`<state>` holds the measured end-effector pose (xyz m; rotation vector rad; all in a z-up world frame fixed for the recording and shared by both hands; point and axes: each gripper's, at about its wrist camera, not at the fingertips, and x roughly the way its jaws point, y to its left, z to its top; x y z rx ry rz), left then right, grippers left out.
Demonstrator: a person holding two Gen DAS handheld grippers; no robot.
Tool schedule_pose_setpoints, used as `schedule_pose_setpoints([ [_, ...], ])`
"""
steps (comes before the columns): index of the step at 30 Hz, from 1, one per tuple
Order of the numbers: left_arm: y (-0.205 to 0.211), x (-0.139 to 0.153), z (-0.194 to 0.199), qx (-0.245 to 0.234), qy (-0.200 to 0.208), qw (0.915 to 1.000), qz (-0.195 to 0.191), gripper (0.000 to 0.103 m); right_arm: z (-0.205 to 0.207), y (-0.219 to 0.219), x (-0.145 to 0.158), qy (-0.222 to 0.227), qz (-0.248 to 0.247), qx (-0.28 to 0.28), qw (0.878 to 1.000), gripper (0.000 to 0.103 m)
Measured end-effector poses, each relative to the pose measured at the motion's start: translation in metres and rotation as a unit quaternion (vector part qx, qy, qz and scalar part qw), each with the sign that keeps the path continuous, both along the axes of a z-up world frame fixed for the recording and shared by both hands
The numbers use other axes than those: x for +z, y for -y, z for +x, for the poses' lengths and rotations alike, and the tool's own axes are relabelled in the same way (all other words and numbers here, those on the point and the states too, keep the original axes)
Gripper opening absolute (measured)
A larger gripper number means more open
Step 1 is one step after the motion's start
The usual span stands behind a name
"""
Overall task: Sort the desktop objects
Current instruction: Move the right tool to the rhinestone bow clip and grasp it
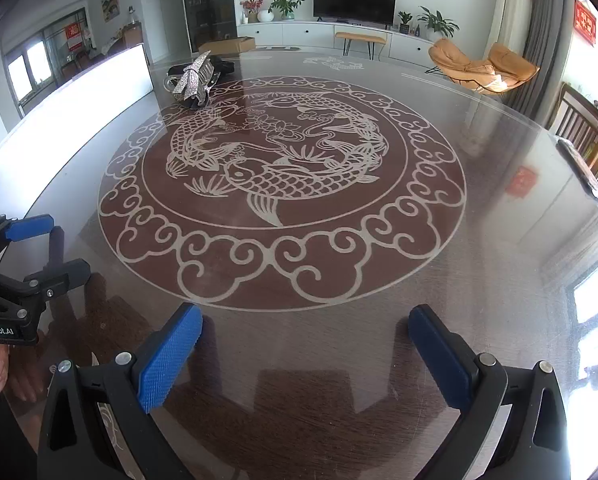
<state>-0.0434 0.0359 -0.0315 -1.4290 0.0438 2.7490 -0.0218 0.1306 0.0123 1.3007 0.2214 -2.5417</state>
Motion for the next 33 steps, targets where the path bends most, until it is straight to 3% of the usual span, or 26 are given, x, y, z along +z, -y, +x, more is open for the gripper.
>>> schedule_pose_setpoints([
  [6, 0.008, 0.001, -0.007, -0.038, 0.009, 0.9993, -0.001, 0.103, 0.0, 0.0, 0.0, 0.0, 0.0, 0.0, 1.0, 0.103],
  [15, 0.029, 0.0, -0.017, -0.026, -0.001, 0.9996, 0.005, 0.103, -0.002, 0.0, -0.001, 0.002, 0.001, 0.0, 1.0, 0.103],
  [17, 0.029, 0.0, -0.018, -0.024, -0.003, 0.9997, 0.004, 0.103, -0.014, 0.008, 0.0, 0.011, 0.003, 0.021, 1.0, 0.103],
  [20, 0.028, 0.0, -0.017, -0.02, -0.004, 0.9998, 0.003, 0.103, -0.054, 0.037, 0.003, 0.04, 0.001, 0.064, 0.997, 0.103],
  [24, 0.029, 0.0, -0.018, -0.019, -0.004, 0.9998, 0.003, 0.103, -0.118, 0.1, 0.021, 0.036, -0.006, 0.105, 0.994, 0.103],
  [28, 0.029, 0.0, -0.018, -0.019, -0.004, 0.9998, 0.003, 0.103, -0.174, 0.162, 0.032, 0.033, -0.001, 0.119, 0.992, 0.103],
  [33, 0.029, 0.0, -0.018, -0.019, -0.004, 0.9998, 0.003, 0.103, -0.211, 0.219, 0.028, 0.036, 0.02, 0.122, 0.992, 0.103],
])
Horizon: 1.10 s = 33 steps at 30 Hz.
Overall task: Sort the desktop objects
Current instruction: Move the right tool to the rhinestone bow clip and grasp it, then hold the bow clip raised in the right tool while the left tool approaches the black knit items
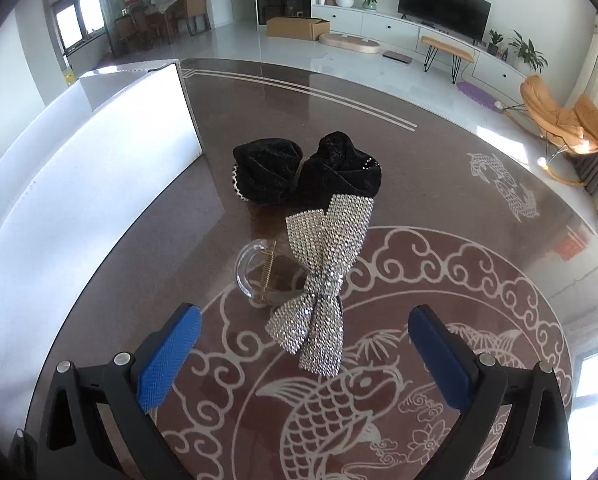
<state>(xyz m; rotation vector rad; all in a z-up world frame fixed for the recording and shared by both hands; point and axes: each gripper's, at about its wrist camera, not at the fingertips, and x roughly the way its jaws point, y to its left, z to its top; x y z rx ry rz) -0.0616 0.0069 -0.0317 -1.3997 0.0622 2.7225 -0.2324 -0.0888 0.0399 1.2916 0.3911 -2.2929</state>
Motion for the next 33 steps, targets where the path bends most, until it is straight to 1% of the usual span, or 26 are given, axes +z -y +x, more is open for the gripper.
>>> schedule_pose_setpoints([
  [3, 0.0, 0.0, 0.0, 0.0, 0.0, 1.0, 0.0, 0.103, -0.014, 0.013, -0.005, 0.004, -0.002, -0.012, 1.0, 0.102],
  [4, 0.0, 0.0, 0.0, 0.0, 0.0, 1.0, 0.0, 0.103, -0.018, 0.016, -0.007, 0.002, -0.004, -0.019, 1.0, 0.097],
  [5, 0.0, 0.0, 0.0, 0.0, 0.0, 1.0, 0.0, 0.103, -0.021, 0.016, -0.008, 0.001, -0.007, -0.023, 1.0, 0.079],
  [6, 0.0, 0.0, 0.0, 0.0, 0.0, 1.0, 0.0, 0.103, -0.024, 0.016, -0.009, 0.005, -0.012, -0.029, 1.0, 0.068],
  [7, 0.0, 0.0, 0.0, 0.0, 0.0, 1.0, 0.0, 0.103, -0.027, 0.014, -0.011, 0.019, -0.021, -0.031, 0.999, 0.06],
  [8, 0.0, 0.0, 0.0, 0.0, 0.0, 1.0, 0.0, 0.103, -0.027, 0.01, -0.012, 0.027, -0.025, -0.035, 0.999, 0.055],
  [11, 0.0, 0.0, 0.0, 0.0, 0.0, 1.0, 0.0, 0.103, -0.018, -0.006, -0.012, 0.031, -0.022, -0.031, 0.999, 0.054],
  [13, 0.0, 0.0, 0.0, 0.0, 0.0, 1.0, 0.0, 0.103, -0.004, -0.024, -0.01, 0.032, -0.024, -0.031, 0.999, 0.053],
  [17, 0.0, 0.0, 0.0, 0.0, 0.0, 1.0, 0.0, 0.103, 0.044, -0.073, -0.003, 0.019, -0.025, -0.022, 0.999, 0.053],
  [20, 0.0, 0.0, 0.0, -0.001, 0.0, 1.0, 0.0, 0.103, 0.09, -0.121, 0.0, 0.01, -0.024, -0.04, 0.999, 0.053],
  [21, 0.0, 0.0, 0.0, -0.001, 0.0, 1.0, 0.0, 0.103, 0.106, -0.138, 0.001, 0.0, -0.022, -0.048, 0.999, 0.053],
  [24, 0.0, 0.0, 0.0, -0.001, 0.0, 1.0, 0.0, 0.103, 0.152, -0.186, 0.006, -0.047, 0.003, -0.076, 0.996, 0.053],
  [25, 0.0, 0.0, 0.0, -0.001, 0.0, 1.0, 0.0, 0.103, 0.165, -0.199, 0.006, -0.054, 0.003, -0.087, 0.995, 0.053],
  [27, 0.0, 0.0, 0.0, -0.001, 0.0, 1.0, 0.0, 0.103, 0.176, -0.222, 0.005, -0.058, -0.009, -0.112, 0.992, 0.054],
  [28, 0.0, 0.0, 0.0, -0.001, 0.0, 1.0, 0.0, 0.103, 0.181, -0.23, 0.004, -0.058, -0.016, -0.123, 0.991, 0.056],
  [29, 0.0, 0.0, 0.0, -0.001, 0.0, 1.0, 0.0, 0.103, 0.179, -0.237, 0.004, -0.056, -0.023, -0.132, 0.989, 0.065],
  [30, 0.0, 0.0, 0.0, -0.001, 0.0, 1.0, 0.0, 0.103, 0.178, -0.24, 0.003, -0.053, -0.029, -0.141, 0.988, 0.071],
  [31, 0.0, 0.0, 0.0, -0.001, 0.0, 1.0, 0.0, 0.103, 0.177, -0.243, 0.001, -0.053, -0.033, -0.147, 0.987, 0.08],
  [32, 0.0, 0.0, 0.0, -0.001, 0.0, 1.0, 0.0, 0.103, 0.176, -0.245, 0.0, -0.056, -0.035, -0.153, 0.986, 0.083],
  [33, 0.0, 0.0, -0.001, -0.001, 0.0, 1.0, 0.001, 0.103, 0.173, -0.246, -0.001, -0.059, -0.035, -0.155, 0.986, 0.083],
])
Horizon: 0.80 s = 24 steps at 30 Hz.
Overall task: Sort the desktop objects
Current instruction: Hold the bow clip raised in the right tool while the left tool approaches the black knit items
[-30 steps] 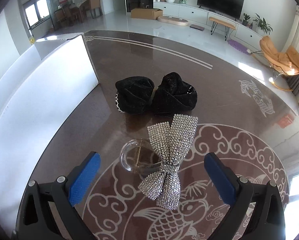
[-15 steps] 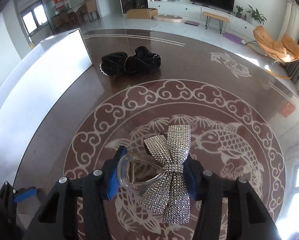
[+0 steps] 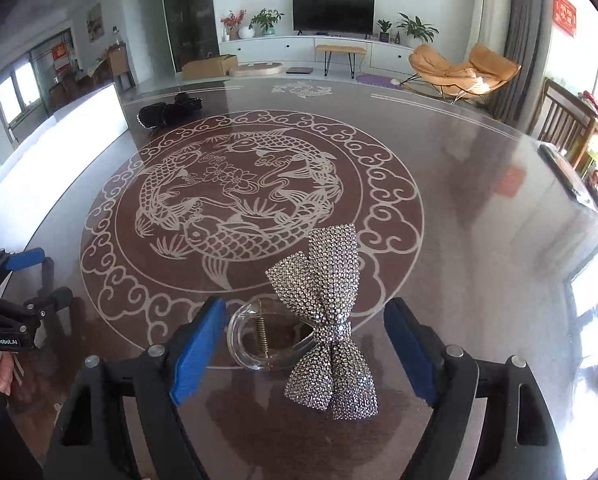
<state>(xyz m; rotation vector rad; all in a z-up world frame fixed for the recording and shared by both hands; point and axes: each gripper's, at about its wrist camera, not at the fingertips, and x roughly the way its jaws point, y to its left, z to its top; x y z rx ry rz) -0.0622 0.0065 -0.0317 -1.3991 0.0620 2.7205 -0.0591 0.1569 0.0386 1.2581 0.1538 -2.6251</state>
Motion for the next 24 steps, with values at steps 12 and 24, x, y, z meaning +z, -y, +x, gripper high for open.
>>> schedule_pose_setpoints([
  [12, 0.0, 0.0, 0.0, 0.0, 0.0, 1.0, 0.0, 0.103, -0.007, 0.007, -0.025, 0.017, 0.014, -0.013, 1.0, 0.094],
  [24, 0.0, 0.001, 0.0, 0.001, 0.001, 1.0, -0.003, 0.103, -0.009, 0.006, -0.026, 0.024, 0.015, -0.017, 0.999, 0.102],
])
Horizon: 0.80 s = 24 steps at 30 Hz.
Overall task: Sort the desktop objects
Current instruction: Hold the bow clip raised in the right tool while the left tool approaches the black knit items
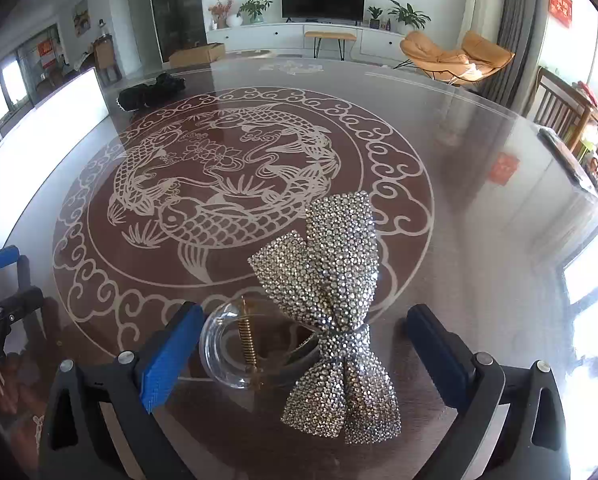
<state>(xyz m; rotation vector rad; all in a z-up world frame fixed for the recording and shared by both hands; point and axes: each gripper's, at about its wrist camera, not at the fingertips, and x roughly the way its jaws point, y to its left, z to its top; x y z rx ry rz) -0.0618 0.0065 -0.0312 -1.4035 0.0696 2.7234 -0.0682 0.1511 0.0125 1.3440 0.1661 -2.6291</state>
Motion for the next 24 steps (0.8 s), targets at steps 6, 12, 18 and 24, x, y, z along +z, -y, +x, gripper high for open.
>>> schedule_pose_setpoints([
  [6, -0.005, 0.014, -0.022, -0.028, -0.011, 0.9995, -0.008, 0.103, -0.001, 0.0, 0.0, 0.002, -0.002, -0.001, 1.0, 0.103],
  [12, -0.012, 0.045, -0.114, -0.072, -0.051, 0.9947, -0.054, 0.103, 0.0, 0.001, 0.0, 0.002, -0.001, -0.001, 1.0, 0.103],
  [18, 0.023, 0.051, -0.237, -0.054, -0.034, 0.9965, -0.054, 0.103, 0.0, 0.001, 0.0, 0.002, -0.001, -0.001, 1.0, 0.103],
  [24, 0.042, 0.026, -0.305, -0.039, 0.002, 0.9989, 0.025, 0.103, 0.0, 0.001, 0.0, 0.001, -0.001, -0.001, 1.0, 0.103],
])
